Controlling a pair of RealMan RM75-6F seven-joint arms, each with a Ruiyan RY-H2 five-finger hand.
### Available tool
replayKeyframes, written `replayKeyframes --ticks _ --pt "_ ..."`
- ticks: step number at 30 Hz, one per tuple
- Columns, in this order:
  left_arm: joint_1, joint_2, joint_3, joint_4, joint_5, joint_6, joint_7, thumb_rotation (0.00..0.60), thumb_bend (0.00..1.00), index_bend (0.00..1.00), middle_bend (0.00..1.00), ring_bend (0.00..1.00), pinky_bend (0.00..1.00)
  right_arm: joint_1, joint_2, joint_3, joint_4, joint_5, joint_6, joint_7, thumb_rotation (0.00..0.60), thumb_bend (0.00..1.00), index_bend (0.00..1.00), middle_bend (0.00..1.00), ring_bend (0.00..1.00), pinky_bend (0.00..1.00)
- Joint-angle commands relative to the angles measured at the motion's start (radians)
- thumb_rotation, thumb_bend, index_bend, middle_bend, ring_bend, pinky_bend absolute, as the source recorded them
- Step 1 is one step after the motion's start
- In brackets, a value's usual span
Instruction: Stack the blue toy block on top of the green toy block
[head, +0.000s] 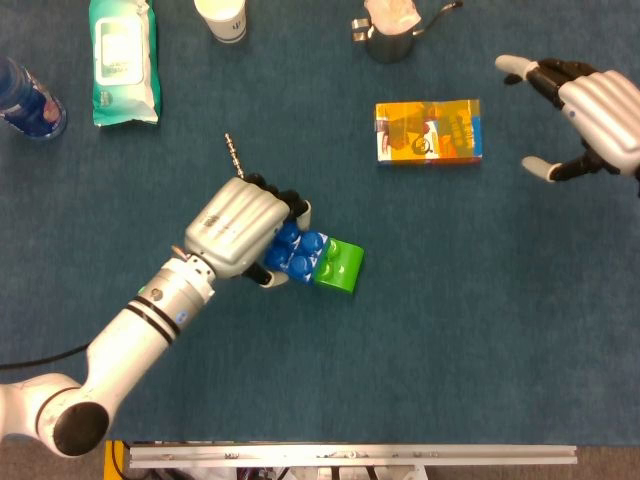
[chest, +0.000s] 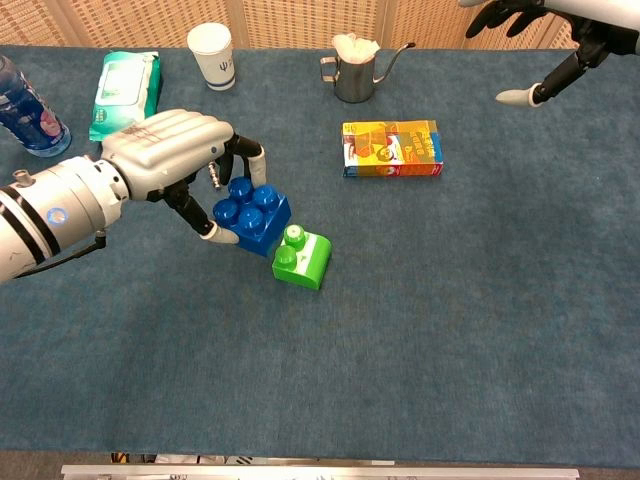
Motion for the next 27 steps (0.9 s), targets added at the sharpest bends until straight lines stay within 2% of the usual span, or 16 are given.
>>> replayKeyframes --ticks 1,12,27 --pt "-0.021 -0.031 -0.005 0.006 -0.043 0.013 0.030 0.600 0.14 0.46 0.53 0.44 0.32 -0.001 0.003 0.001 0.003 -0.001 -0.004 0.003 0.600 0.21 0.10 0.23 0.16 0.20" --pt "-0.073 -0.106 -0.016 0.027 -0.164 0.053 0.103 0.600 0.14 0.47 0.53 0.44 0.32 -0.008 0.004 0.002 0.020 -0.013 -0.015 0.026 0.600 0.21 0.10 0.23 0.16 0.20" --pt "-0.108 -0.154 0.023 0.020 -0.239 0.137 0.216 0.600 0.14 0.47 0.54 0.44 0.32 0.000 -0.011 0.004 0.060 -0.029 -0.044 0.059 0.600 0.21 0.10 0.23 0.16 0.20"
